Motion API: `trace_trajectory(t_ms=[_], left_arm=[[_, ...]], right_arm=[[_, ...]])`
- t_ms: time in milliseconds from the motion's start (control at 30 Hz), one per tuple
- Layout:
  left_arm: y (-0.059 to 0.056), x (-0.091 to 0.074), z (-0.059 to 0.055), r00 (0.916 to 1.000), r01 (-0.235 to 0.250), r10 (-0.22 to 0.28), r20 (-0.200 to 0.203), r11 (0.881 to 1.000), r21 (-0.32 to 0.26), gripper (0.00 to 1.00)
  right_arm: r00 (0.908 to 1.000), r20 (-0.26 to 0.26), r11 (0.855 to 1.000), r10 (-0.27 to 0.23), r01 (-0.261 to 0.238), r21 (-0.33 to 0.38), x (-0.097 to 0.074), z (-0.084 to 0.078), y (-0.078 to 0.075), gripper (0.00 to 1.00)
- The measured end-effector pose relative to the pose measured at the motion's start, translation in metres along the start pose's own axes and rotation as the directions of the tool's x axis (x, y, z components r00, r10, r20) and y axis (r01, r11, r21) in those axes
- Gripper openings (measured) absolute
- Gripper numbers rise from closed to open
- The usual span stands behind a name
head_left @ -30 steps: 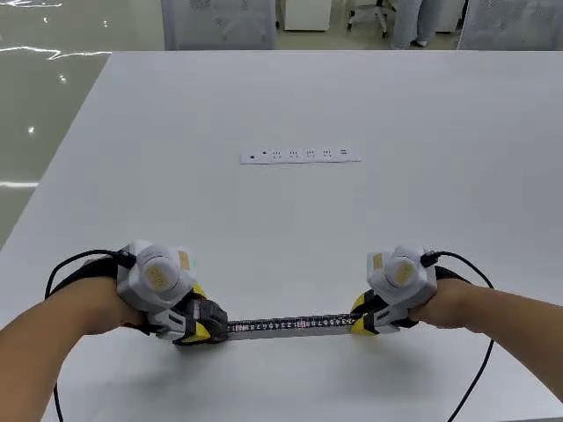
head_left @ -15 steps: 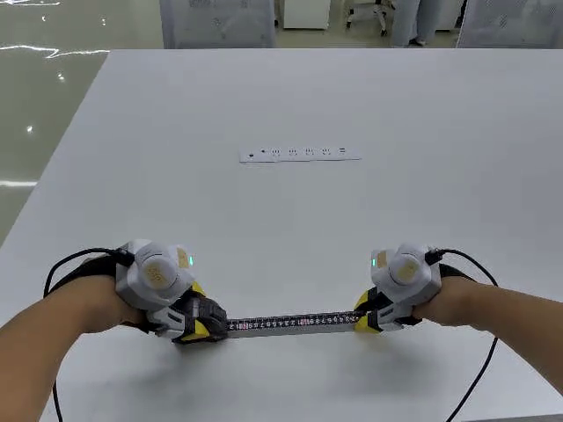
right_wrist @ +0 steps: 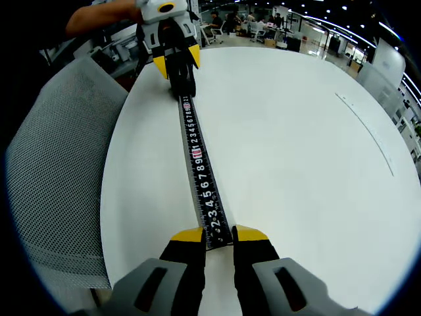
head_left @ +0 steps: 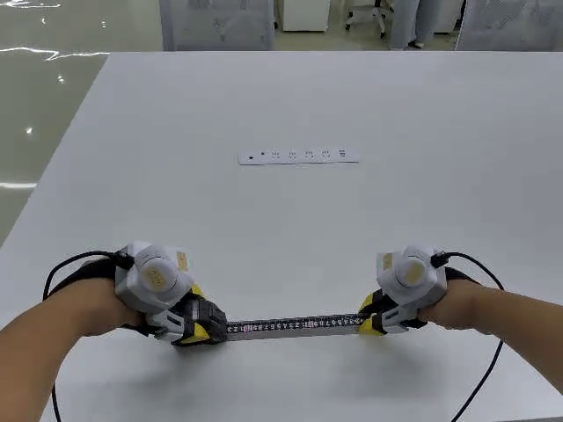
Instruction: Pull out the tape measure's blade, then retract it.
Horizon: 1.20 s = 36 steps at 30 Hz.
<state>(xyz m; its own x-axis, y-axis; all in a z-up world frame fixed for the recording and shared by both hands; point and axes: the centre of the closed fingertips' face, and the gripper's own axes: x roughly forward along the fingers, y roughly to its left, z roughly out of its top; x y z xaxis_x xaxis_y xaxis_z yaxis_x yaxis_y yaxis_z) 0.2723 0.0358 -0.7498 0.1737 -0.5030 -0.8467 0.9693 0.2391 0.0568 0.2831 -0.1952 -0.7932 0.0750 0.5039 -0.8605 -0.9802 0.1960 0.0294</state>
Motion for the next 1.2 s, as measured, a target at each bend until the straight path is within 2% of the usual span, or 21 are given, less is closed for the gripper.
trace_trajectory(t_ms=[1200], left_arm=[[-0.001,-0.001,0.000,1.0000,-0.001,0.001,0.004,1.000,-0.006,0.30]], right_arm=[[0.9998,-0.005,0.999,-0.017,0.017,0.030,-0.013,-0.018,-0.006,0.11]])
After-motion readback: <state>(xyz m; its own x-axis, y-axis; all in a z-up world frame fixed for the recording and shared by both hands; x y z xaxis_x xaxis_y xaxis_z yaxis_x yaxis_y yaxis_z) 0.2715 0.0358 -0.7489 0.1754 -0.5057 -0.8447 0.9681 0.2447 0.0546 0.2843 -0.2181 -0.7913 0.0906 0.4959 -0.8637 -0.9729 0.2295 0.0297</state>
